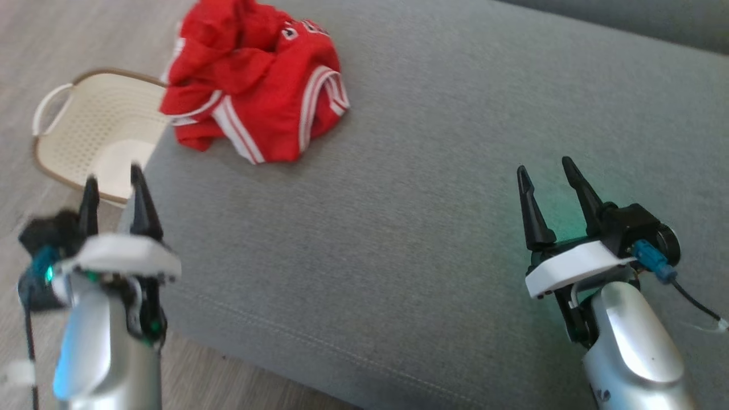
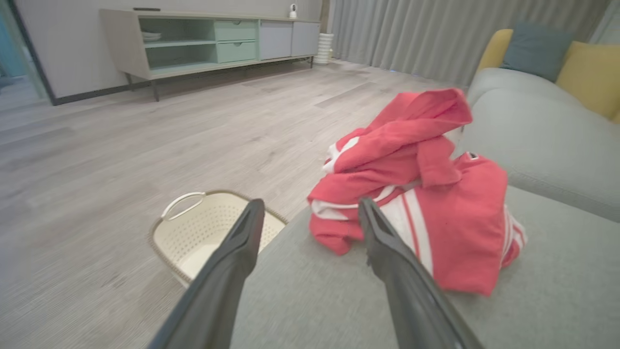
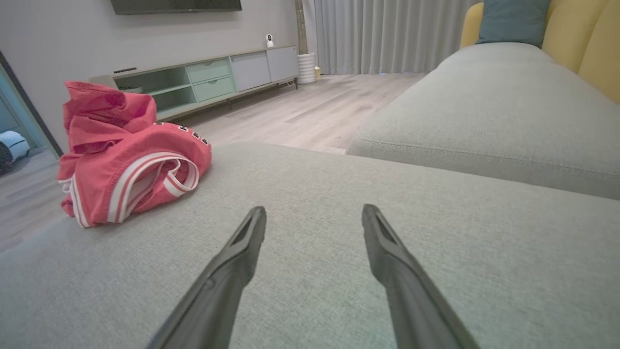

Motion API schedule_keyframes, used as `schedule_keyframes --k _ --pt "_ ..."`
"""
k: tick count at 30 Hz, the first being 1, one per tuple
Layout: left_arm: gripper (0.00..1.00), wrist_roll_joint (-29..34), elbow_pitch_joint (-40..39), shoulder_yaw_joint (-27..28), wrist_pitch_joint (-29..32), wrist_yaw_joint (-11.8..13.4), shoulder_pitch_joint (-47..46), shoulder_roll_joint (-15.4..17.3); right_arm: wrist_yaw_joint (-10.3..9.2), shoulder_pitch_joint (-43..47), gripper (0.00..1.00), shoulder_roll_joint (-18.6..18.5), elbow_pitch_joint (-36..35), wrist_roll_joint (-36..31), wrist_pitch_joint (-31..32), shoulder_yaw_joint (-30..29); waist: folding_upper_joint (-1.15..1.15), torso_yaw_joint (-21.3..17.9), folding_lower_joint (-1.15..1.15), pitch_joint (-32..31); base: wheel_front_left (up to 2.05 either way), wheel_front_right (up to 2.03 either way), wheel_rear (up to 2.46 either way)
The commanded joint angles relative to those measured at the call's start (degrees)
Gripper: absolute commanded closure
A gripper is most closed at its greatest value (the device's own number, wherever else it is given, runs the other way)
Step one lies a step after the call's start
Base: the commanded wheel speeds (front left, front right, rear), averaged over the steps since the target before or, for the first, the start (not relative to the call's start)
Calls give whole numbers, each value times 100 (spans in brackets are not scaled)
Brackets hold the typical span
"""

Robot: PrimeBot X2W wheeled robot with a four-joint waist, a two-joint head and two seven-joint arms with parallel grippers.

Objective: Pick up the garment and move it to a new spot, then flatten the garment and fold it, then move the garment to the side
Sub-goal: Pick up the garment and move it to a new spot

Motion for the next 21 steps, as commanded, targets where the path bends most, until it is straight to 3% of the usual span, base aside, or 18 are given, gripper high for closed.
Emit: schedule_keyframes --k 1,10,21 --pt "0 50 -66 166 -71 -77 -369 223 -5 -187 0 -13 -200 -38 -63 191 0 -216 0 206 0 0 0" --pt "0 161 686 30 -71 -372 -1664 676 -5 -475 0 -51 -297 -3 -63 363 0 -751 0 682 0 0 0" --pt "0 288 2175 -313 -71 -464 -2890 1250 -5 -766 0 -24 -459 42 -63 604 0 -1211 0 1126 0 0 0"
